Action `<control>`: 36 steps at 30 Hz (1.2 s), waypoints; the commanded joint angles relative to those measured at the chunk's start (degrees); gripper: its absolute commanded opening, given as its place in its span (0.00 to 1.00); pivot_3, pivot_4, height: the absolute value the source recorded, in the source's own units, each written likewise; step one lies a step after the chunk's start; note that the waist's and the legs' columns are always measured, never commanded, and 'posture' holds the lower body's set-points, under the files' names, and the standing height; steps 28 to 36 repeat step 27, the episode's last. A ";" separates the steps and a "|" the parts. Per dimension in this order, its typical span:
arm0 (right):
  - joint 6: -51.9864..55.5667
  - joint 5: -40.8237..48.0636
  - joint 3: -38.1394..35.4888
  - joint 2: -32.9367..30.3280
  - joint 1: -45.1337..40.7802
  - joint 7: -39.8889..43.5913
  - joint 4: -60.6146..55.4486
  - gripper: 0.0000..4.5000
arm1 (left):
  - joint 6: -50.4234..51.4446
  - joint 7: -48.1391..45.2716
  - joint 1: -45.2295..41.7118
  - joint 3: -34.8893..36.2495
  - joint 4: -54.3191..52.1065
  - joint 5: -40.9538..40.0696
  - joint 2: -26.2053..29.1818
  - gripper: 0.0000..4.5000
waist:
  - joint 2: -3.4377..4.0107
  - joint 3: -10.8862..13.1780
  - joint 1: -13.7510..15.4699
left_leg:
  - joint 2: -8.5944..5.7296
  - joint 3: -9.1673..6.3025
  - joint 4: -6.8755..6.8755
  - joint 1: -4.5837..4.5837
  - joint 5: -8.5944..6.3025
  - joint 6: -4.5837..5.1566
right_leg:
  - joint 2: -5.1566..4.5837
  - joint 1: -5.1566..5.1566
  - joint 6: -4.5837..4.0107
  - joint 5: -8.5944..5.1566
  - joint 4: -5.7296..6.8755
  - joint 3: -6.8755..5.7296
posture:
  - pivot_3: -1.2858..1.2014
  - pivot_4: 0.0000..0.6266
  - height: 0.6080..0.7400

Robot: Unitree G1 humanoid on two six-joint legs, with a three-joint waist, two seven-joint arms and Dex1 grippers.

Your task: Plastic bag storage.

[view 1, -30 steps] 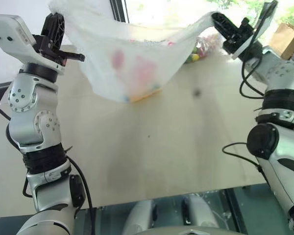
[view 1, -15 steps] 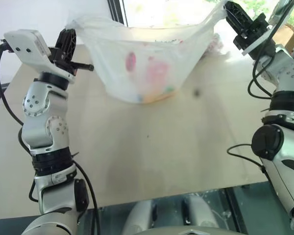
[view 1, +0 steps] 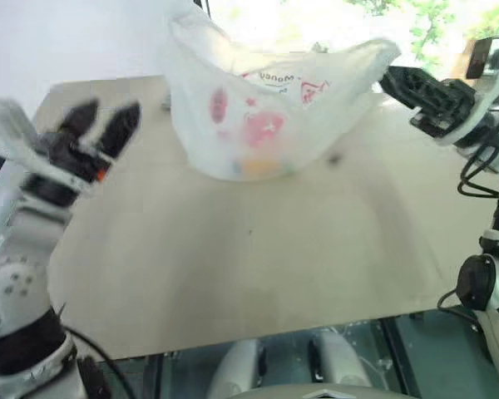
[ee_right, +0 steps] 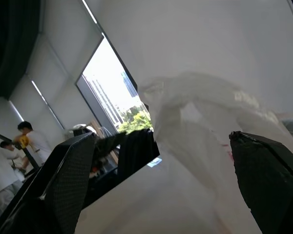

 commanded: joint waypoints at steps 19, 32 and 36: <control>-60.19 -31.91 14.60 -0.45 41.96 13.54 7.09 1.00 | -29.16 -5.15 39.23 -23.77 -1.78 36.57 -12.47 0.99 | 0.02 -0.13 1.83 | 0.03 0.36 -0.44 0.97 -0.08 0.10 | -0.04 0.78 0.10 0.05 -0.27 0.35 | 0.52 0.24 1.00; -65.36 -32.70 14.27 -2.54 41.66 16.75 14.62 1.00 | -35.59 -9.27 38.69 -19.77 4.75 36.57 -10.02 0.99 | 0.01 -0.12 2.11 | 0.09 0.30 -0.72 1.84 -0.25 0.38 | -0.05 1.71 0.08 0.04 -0.63 0.22 | 0.52 0.24 1.00; -65.36 -32.70 14.27 -2.54 41.66 16.75 14.62 1.00 | -35.59 -9.27 38.69 -19.77 4.75 36.57 -10.02 0.99 | 0.01 -0.12 2.11 | 0.09 0.30 -0.72 1.84 -0.25 0.38 | -0.05 1.71 0.08 0.04 -0.63 0.22 | 0.52 0.24 1.00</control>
